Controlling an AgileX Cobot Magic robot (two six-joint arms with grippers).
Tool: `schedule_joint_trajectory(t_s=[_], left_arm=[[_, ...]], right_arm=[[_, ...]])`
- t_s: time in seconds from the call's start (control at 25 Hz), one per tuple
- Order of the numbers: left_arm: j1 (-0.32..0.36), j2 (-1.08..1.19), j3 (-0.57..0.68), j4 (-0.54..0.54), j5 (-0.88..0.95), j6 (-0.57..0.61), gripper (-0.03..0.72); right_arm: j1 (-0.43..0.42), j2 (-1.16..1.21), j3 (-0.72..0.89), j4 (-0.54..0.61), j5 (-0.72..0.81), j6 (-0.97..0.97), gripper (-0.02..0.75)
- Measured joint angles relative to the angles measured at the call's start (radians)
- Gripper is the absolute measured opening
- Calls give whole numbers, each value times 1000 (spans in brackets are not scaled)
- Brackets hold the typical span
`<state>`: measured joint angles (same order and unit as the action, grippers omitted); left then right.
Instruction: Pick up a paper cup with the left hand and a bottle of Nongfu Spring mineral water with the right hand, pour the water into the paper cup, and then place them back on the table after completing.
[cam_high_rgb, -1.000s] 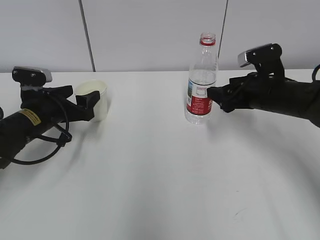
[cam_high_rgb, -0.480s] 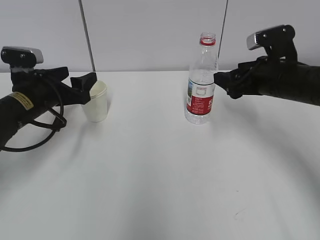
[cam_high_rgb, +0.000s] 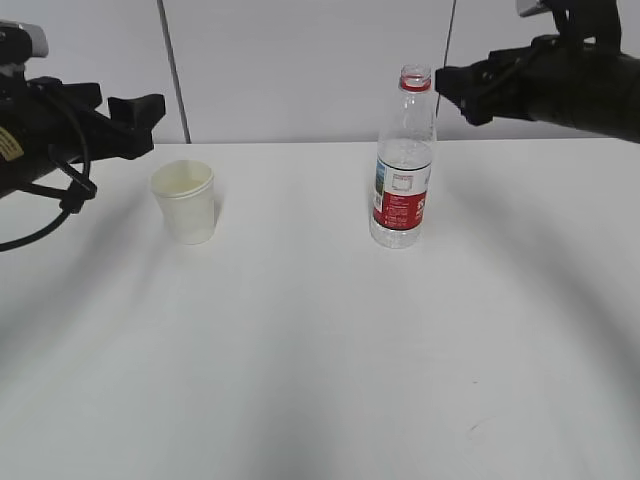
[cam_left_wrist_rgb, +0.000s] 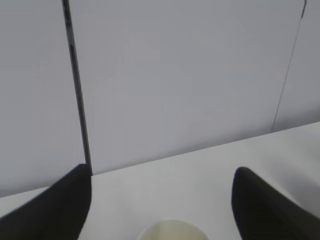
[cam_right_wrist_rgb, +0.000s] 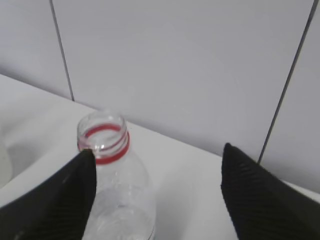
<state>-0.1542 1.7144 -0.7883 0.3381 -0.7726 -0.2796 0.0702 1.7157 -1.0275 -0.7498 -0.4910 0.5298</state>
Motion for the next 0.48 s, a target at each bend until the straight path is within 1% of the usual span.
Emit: schedule_joint_trajectory(t_s=[0.08, 0.2, 0.36, 0.48], left_arm=[[0, -30, -21, -13, 67, 0, 520], [0, -57, -85, -21, 199, 0, 503], [0, -66, -203, -27, 369, -2, 494], [0, -66, -293, -41, 515, -12, 490]], right_arm=[[0, -2, -35, 0, 7, 2, 573], [0, -2, -87, 0, 35, 2, 573], [0, -2, -164, 0, 138, 2, 573], [0, 0, -229, 0, 265, 2, 573]])
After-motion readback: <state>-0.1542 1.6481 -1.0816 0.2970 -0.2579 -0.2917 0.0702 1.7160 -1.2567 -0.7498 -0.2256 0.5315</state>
